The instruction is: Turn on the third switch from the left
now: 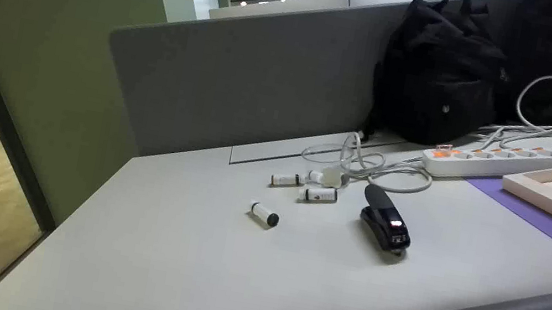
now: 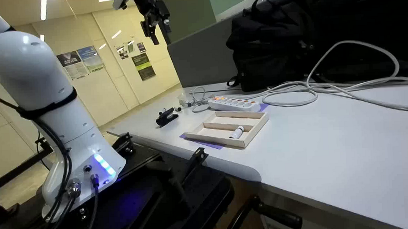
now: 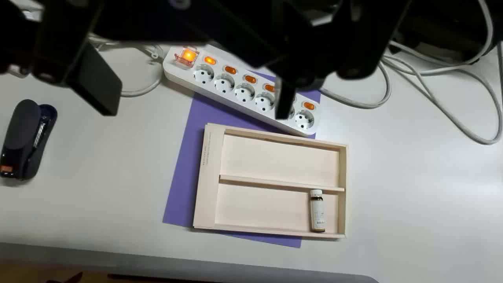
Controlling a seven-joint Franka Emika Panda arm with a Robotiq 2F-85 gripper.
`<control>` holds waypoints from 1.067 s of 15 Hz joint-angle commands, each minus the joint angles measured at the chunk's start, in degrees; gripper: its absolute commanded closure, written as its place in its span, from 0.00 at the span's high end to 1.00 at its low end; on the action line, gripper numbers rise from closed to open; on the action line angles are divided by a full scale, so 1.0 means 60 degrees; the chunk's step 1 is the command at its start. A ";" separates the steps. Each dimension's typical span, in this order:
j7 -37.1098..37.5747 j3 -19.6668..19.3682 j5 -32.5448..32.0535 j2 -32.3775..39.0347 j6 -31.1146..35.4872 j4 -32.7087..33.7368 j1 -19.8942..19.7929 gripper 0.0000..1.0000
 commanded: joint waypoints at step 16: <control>0.1658 -0.0034 -0.1451 0.1472 0.2865 0.0596 -0.0268 1.00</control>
